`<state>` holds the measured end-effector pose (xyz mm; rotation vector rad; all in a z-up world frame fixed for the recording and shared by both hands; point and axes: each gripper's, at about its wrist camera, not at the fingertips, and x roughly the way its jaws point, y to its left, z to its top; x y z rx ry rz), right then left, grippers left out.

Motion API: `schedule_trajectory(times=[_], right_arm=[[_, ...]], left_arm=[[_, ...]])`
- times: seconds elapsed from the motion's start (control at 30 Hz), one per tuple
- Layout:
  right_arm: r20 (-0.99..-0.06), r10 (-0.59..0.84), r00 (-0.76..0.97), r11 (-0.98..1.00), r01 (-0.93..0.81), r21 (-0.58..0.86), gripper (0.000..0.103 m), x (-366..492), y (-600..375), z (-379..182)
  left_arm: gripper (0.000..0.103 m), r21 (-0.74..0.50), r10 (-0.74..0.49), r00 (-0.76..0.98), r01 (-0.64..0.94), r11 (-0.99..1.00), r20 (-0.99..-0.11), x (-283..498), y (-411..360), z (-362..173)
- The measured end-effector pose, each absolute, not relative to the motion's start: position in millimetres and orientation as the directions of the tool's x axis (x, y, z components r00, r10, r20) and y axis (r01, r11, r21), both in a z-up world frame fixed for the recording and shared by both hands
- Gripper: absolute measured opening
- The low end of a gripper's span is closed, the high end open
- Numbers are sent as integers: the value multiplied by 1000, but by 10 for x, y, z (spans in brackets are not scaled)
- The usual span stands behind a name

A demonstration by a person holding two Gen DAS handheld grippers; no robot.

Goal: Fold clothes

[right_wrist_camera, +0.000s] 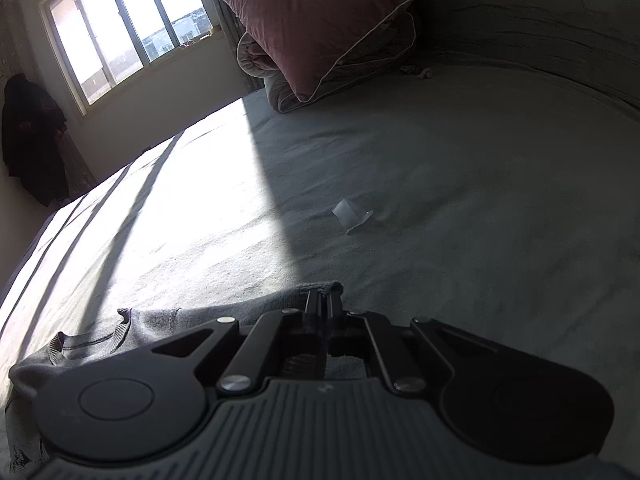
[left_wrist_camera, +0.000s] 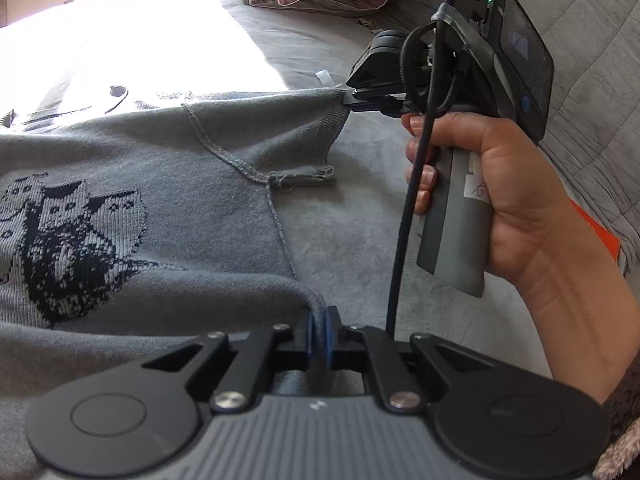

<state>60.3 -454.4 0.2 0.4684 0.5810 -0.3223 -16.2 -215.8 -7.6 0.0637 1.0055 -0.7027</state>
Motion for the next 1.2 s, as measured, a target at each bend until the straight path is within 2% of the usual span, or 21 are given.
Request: schedule_trajectory(times=[0.07, 0.13, 0.17, 0.3, 0.37, 0.43, 0.77, 0.83, 1.2], right_arm=[[-611, -155, 776, 852, 419, 315, 5, 587, -4535, -12], [-622, -149, 769, 856, 415, 308, 14, 564, -4537, -10], [-627, -141, 767, 858, 411, 310, 14, 545, -4542, -5], [-637, -88, 766, 845, 395, 359, 15, 424, -4558, 42], [-641, -60, 765, 838, 387, 385, 21, 370, -4530, 61], [-645, -38, 763, 836, 378, 397, 37, 311, -4472, 86], [-753, 96, 651, 861, 325, 391, 37, 87, -3965, 86], [-767, 87, 636, 877, 316, 361, 37, 9, -3879, 99], [-808, 199, 555, 845, 320, 428, 37, -540, -3660, 42]], left_arm=[[7, -283, -521, 324, 561, 778, -790, -172, -2084, -93], [9, -305, -532, 309, 555, 774, -788, -182, -2010, -106], [9, -321, -546, 303, 555, 768, -781, -190, -1973, -87], [20, -333, -568, 322, 558, 760, -757, -217, -1760, 80], [29, -321, -561, 346, 551, 770, -752, -194, -1643, 158], [32, -307, -544, 370, 534, 788, -753, -166, -1516, 198], [41, -188, -376, 498, 388, 903, -781, 37, -435, 247], [42, -173, -346, 511, 355, 919, -787, 50, -181, 242], [51, -112, -237, 549, 250, 962, -801, 39, 977, 93]])
